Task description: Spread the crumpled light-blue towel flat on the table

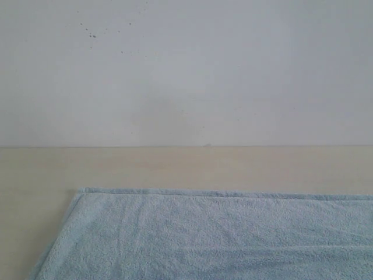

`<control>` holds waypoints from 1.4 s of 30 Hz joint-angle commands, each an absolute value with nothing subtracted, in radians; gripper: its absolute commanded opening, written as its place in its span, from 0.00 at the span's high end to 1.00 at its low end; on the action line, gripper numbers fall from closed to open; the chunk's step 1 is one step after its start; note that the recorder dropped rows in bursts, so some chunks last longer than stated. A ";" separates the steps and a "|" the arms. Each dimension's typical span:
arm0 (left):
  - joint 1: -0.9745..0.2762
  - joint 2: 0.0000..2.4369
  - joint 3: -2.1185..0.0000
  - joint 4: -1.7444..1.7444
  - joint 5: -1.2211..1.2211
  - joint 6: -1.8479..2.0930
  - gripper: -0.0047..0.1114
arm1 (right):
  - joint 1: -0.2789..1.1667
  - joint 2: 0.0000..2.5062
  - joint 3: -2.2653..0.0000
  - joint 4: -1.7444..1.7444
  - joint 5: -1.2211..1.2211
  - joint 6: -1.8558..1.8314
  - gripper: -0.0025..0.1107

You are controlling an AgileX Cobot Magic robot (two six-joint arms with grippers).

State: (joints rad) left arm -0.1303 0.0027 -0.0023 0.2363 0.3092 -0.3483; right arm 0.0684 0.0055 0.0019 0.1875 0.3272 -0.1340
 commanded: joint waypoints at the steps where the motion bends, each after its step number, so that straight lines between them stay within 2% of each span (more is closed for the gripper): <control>1: -0.115 0.000 0.000 0.163 0.337 -0.166 0.92 | 0.068 0.000 0.000 0.179 0.322 -0.137 0.98; 6: -0.111 0.000 0.000 0.048 0.345 -0.111 0.92 | 0.068 0.000 0.000 0.179 0.322 -0.137 0.98; 20: -0.111 0.000 0.000 0.047 0.334 -0.072 0.92 | 0.068 0.000 0.000 0.179 0.322 -0.137 0.98; 27: -0.111 0.000 0.000 0.047 0.334 -0.072 0.92 | 0.150 0.000 0.000 0.179 0.322 -0.139 0.98; 42: -0.111 0.000 0.000 0.042 0.303 -0.072 0.92 | 0.150 0.000 0.000 0.179 0.322 -0.139 0.98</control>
